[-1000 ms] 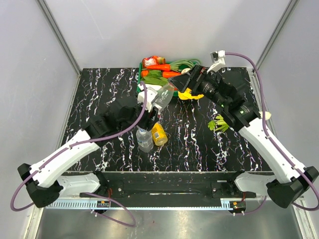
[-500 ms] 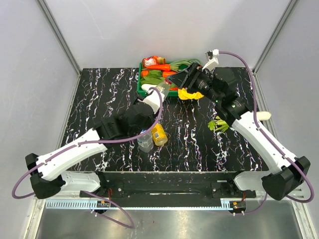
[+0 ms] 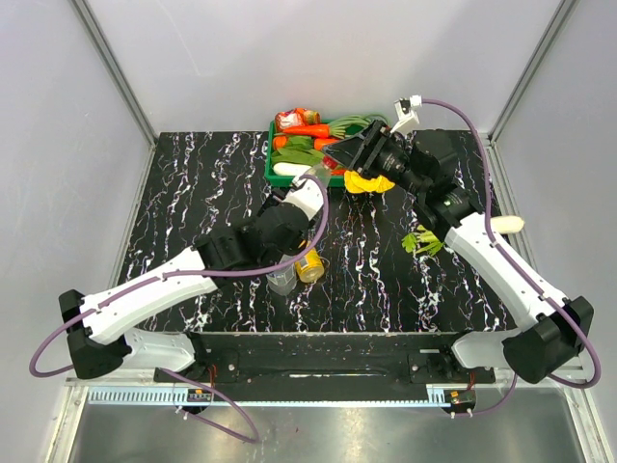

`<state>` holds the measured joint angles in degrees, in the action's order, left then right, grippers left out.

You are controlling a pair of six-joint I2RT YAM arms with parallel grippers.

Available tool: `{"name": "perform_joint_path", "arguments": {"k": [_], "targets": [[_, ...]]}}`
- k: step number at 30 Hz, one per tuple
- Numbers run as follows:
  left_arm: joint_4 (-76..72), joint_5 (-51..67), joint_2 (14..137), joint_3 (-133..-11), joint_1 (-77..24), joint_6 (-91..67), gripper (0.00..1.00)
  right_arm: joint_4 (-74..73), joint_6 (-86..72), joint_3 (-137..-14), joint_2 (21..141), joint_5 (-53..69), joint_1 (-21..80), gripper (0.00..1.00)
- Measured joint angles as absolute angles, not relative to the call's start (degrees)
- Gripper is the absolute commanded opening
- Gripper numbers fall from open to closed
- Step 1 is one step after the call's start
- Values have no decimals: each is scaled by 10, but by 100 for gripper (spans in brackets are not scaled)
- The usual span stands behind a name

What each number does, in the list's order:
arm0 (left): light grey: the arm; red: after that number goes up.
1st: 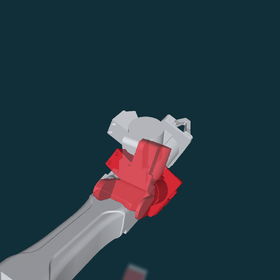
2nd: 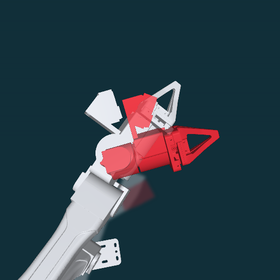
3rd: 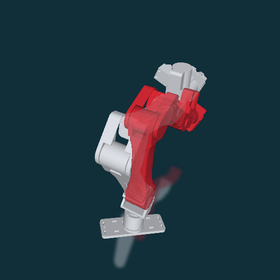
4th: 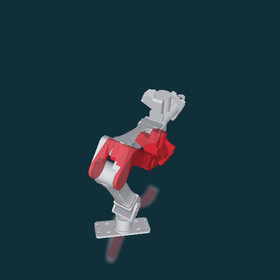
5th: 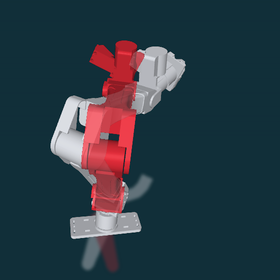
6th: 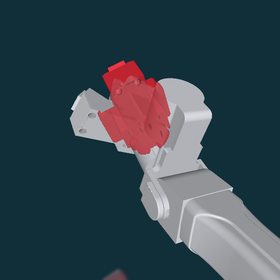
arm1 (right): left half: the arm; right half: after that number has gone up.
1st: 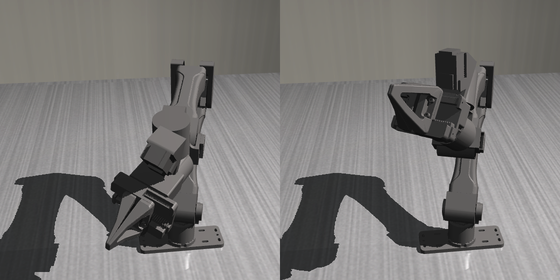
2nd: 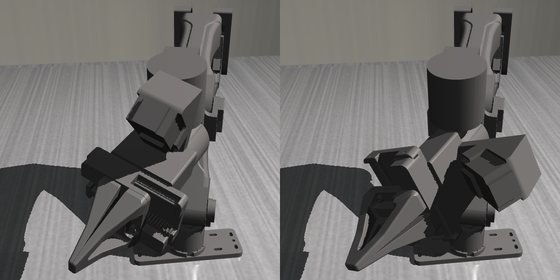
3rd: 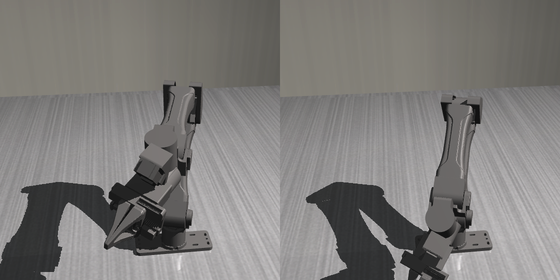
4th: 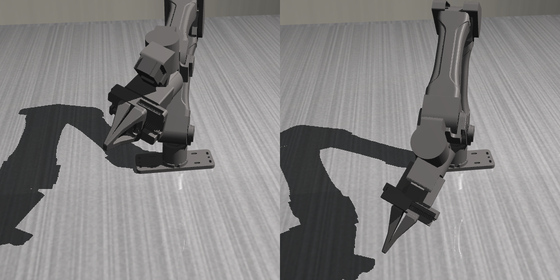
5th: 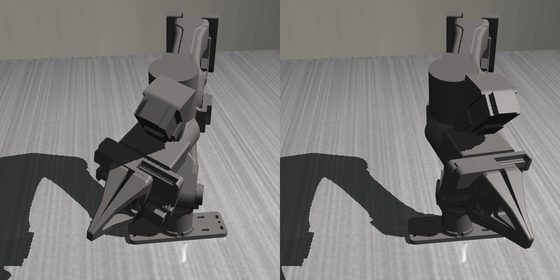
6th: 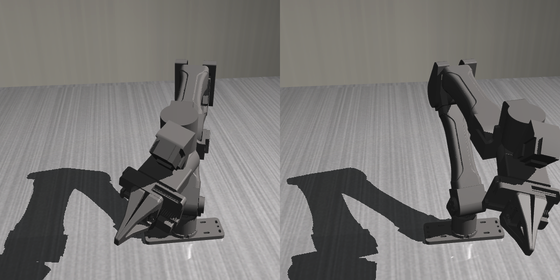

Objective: Unscrew the bottle caps

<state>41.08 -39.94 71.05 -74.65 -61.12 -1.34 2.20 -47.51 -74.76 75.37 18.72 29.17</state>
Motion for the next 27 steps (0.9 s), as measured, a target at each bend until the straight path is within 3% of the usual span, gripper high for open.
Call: {"name": "perform_joint_path", "arguments": {"k": [8,16,23,27], "targets": [[411,-410,711,-755,-620,-14,22,18,-475,-739,756,192,289,67],[412,-417,729,-765,-629,-15,22,20,-485,-729,767,209,288,60],[420,-421,734,-765,-631,-16,22,33,-494,-721,767,221,288,63],[426,-423,734,-765,-634,-18,22,37,-497,-720,766,221,286,70]]}}
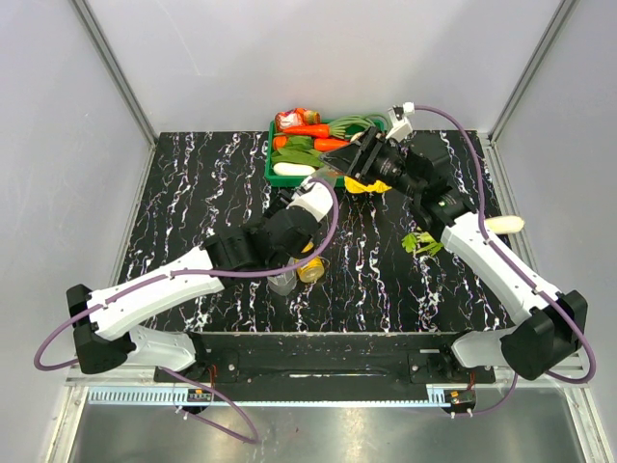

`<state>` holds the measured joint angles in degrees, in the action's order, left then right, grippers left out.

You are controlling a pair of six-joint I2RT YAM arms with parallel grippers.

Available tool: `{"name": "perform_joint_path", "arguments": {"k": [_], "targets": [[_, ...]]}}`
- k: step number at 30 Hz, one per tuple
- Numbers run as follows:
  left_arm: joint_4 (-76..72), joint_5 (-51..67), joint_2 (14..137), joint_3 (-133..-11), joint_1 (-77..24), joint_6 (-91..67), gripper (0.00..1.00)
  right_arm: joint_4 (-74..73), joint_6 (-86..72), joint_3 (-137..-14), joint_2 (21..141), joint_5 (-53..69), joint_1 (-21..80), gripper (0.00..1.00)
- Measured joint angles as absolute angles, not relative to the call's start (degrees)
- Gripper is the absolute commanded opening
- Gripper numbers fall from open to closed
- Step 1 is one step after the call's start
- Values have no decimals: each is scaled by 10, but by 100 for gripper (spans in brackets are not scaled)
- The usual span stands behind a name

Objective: Unscrew the bottle caps

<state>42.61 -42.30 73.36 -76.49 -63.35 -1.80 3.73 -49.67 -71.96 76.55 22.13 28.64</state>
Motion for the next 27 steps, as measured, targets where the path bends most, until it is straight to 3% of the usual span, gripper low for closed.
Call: {"name": "perform_joint_path", "arguments": {"k": [6,12,17,21,27], "targets": [[432,-426,734,-765,-638,-20,22,40,-499,-719,764,222,279,66],[433,-431,734,-765,-642,-21,22,48,-502,-716,764,231,277,51],[432,-438,734,-765,-644,-26,22,48,-502,-716,765,237,274,28],[432,-439,734,-765,-645,-30,22,49,-502,-714,766,238,273,0],[441,-439,734,-765,-645,-31,22,61,-503,-703,766,242,273,0]]}}
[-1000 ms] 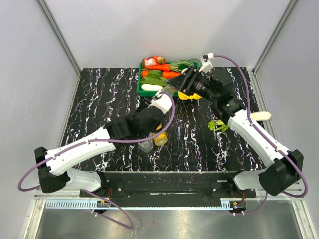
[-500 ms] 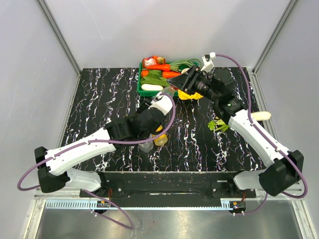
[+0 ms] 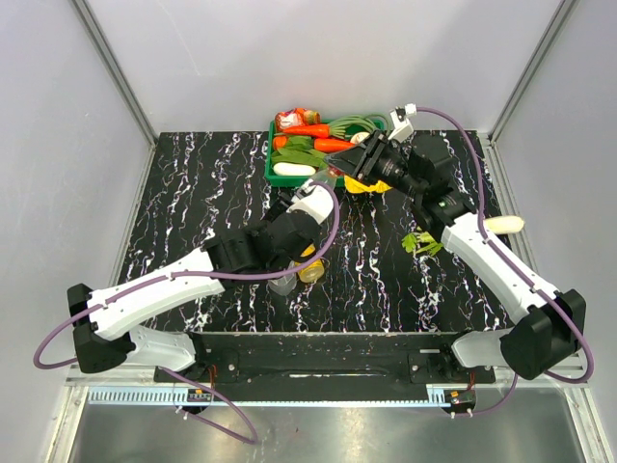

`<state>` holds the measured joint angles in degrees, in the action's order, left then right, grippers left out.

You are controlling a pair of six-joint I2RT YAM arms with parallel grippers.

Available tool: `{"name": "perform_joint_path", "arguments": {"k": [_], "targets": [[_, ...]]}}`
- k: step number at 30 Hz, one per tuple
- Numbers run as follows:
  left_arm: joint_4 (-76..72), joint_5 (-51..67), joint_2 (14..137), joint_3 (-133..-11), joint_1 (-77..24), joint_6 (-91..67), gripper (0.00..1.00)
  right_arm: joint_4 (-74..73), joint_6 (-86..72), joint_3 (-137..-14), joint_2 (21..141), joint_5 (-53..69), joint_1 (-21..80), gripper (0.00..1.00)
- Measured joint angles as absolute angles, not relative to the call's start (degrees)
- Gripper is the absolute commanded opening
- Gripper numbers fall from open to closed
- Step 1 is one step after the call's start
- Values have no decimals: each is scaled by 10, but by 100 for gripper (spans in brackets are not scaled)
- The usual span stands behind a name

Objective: Unscrew the bottle caps

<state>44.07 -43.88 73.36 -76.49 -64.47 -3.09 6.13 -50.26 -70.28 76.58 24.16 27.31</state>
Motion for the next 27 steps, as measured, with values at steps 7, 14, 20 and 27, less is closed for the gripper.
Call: {"name": "perform_joint_path", "arguments": {"k": [7,14,20,27], "targets": [[445,-432,740,-765,-644,-35,22,80,-503,-683,765,247,269,0],[442,-399,740,-763,-631,-35,20,95,-504,-665,758,251,263,0],[422,-312,726,-752,-595,-30,20,103,-503,-655,754,263,254,0],[389,-157,680,-728,-541,-31,19,125,-495,-653,740,300,247,0]]}}
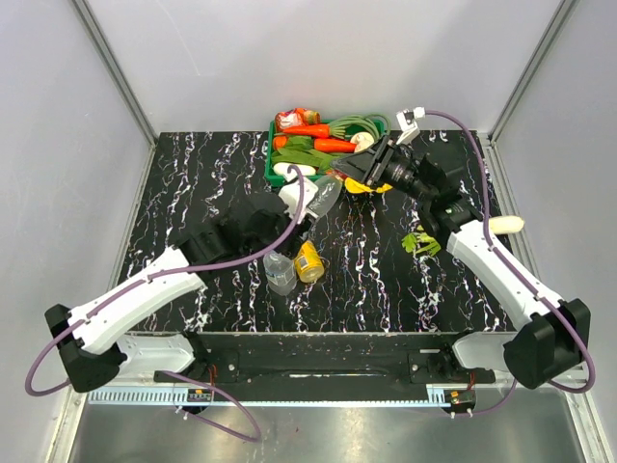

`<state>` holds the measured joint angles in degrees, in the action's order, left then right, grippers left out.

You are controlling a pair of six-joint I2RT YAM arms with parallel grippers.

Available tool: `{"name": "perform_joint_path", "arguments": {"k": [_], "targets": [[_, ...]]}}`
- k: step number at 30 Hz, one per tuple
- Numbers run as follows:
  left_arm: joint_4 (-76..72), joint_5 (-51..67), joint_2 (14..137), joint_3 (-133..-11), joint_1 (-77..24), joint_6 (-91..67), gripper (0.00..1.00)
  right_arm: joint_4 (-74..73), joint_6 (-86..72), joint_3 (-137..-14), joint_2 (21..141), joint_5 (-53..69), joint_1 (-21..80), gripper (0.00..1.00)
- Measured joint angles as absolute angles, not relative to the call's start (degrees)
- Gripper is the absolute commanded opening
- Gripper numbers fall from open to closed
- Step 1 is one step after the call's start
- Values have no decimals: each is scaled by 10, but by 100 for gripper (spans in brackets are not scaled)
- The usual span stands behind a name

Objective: Unscrew the bottle caps

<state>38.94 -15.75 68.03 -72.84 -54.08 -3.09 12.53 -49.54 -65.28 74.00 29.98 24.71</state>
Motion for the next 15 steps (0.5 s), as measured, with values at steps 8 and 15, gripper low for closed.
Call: {"name": "perform_joint_path", "arguments": {"k": [8,15], "targets": [[353,41,646,-707,-470,-46,19,161,-477,-652,721,349,242,0],[315,211,638,-688,-413,-83,20,196,-462,-652,715,392,235,0]]}}
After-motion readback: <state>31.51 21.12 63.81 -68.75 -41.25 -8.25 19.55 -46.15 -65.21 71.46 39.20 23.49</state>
